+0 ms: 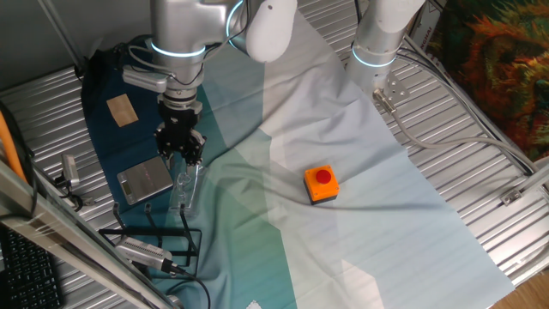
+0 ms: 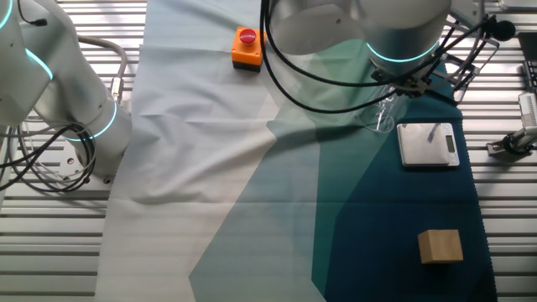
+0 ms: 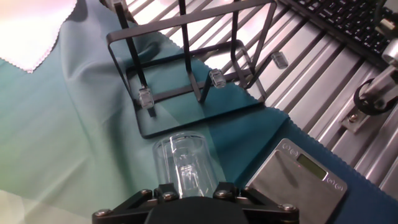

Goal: Take the cup off the cup rack

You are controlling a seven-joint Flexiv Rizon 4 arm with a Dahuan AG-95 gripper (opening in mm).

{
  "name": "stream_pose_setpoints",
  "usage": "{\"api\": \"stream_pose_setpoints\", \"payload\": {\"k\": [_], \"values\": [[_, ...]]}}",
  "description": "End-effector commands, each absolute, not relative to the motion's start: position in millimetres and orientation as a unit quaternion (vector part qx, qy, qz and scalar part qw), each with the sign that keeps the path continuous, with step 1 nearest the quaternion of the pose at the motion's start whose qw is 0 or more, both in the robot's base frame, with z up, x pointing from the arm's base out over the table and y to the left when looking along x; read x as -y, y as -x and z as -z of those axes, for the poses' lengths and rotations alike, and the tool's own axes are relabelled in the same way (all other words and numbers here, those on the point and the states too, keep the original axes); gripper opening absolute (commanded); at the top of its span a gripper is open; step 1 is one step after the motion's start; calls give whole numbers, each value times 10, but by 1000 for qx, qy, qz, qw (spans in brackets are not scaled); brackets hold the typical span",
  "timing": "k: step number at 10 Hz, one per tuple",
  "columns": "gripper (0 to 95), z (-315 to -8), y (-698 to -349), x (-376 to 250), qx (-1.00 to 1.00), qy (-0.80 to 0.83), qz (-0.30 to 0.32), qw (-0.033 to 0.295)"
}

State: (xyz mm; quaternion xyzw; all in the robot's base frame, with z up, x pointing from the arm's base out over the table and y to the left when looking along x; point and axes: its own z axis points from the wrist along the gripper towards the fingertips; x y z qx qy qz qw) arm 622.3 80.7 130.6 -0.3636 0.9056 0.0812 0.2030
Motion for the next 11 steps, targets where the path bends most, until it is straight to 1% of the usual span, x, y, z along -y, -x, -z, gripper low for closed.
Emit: {"api": "stream_pose_setpoints", "payload": {"k": [1, 11], "values": [[380, -1288, -6230, -816, -905, 361, -84, 209], [380, -1205, -6237, -809, -901, 362, -89, 221]]}}
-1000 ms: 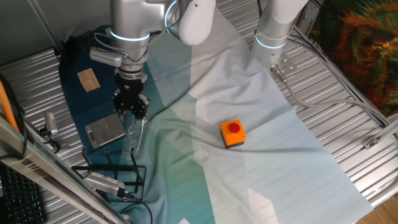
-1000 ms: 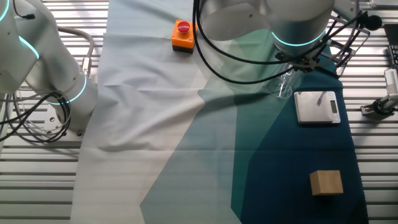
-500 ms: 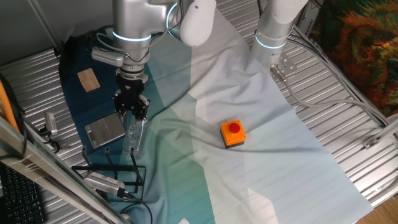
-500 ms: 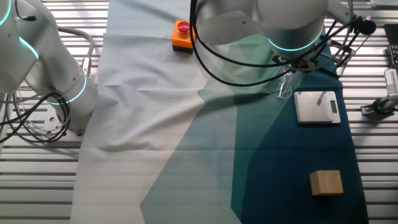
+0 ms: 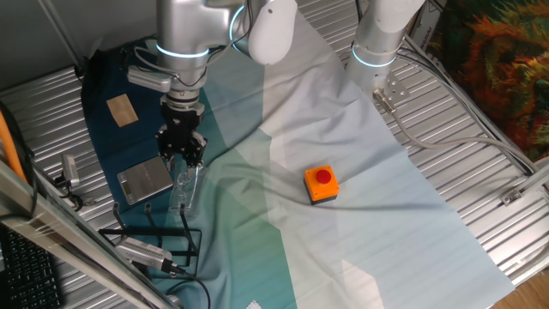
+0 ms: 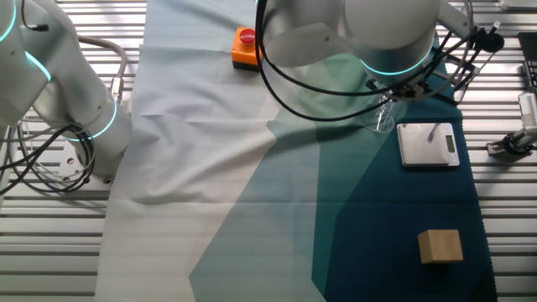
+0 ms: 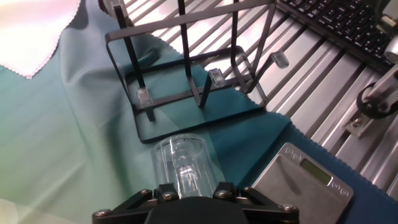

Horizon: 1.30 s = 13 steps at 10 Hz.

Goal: Take the cup off the cup rack

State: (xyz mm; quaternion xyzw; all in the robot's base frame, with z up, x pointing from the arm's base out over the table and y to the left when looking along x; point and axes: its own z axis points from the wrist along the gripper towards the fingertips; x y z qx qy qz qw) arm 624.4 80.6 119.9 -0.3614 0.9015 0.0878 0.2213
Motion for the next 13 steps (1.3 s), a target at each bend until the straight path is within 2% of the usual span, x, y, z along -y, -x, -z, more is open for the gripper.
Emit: {"api": "stream_pose_setpoints", "payload": {"k": [1, 13], "values": [[380, -1197, -6238, -808, -901, 362, -88, 220], [380, -1128, -6236, -851, -899, 360, -90, 231]]}}
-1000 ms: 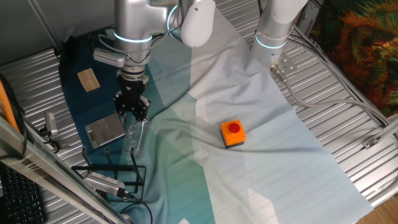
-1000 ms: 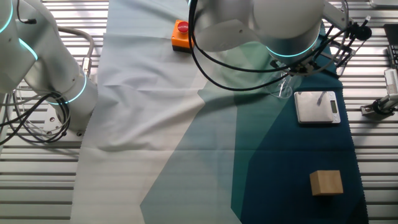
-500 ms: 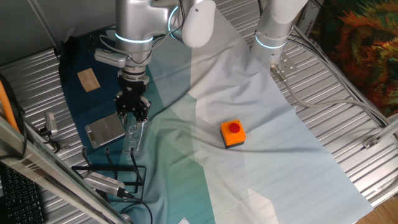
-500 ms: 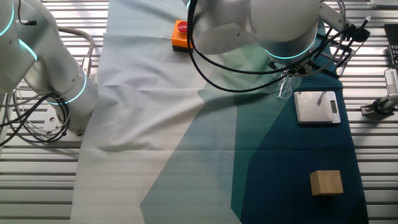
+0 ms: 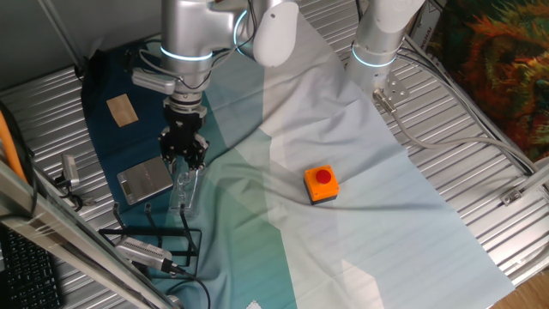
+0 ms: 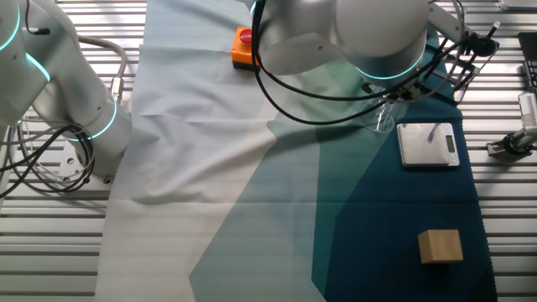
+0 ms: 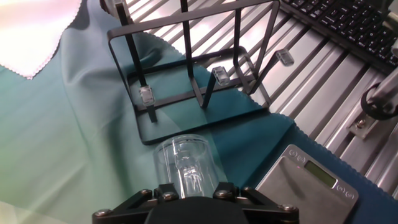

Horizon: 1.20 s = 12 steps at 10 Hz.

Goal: Take the cup off the cup rack

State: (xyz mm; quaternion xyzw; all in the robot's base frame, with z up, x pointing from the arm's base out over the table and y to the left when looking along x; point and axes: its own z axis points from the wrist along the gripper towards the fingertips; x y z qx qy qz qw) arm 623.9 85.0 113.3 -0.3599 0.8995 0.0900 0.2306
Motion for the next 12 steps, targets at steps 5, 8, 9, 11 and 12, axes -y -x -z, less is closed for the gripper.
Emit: {"api": "stream_pose_setpoints", "payload": {"k": [5, 8, 9, 11, 12], "values": [[380, -1077, -6247, -866, -897, 359, -92, 241], [380, -1055, -6261, -877, -897, 358, -92, 242], [380, -1042, -6262, -876, -897, 359, -92, 242], [380, -998, -6262, -870, -896, 360, -91, 244], [380, -978, -6262, -869, -895, 361, -90, 244]]}}
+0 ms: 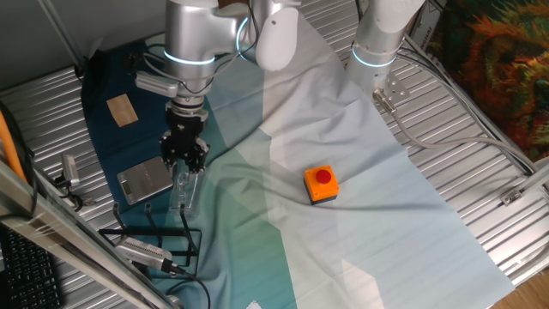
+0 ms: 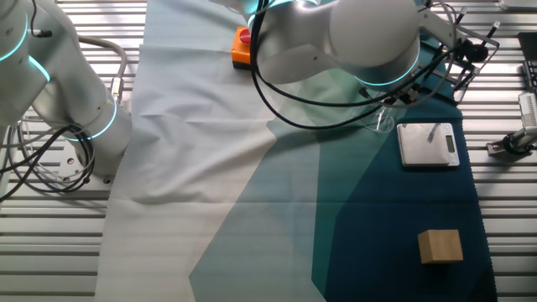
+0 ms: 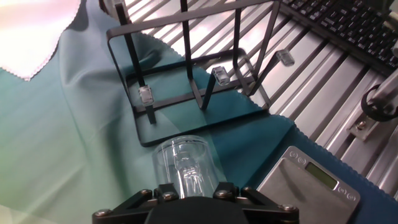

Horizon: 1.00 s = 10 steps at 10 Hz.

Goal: Take the cup off the cup rack

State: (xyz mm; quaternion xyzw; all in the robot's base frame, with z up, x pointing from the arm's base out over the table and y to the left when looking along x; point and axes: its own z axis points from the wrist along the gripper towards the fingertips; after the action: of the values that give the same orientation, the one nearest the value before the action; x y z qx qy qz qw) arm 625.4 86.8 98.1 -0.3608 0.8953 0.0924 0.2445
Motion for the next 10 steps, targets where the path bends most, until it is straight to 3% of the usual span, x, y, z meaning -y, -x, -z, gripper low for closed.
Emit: {"api": "stream_pose_setpoints", "payload": {"k": [1, 10], "values": [[380, -970, -6262, -868, -895, 361, -90, 244], [380, -908, -6259, -861, -894, 362, -88, 248]]}}
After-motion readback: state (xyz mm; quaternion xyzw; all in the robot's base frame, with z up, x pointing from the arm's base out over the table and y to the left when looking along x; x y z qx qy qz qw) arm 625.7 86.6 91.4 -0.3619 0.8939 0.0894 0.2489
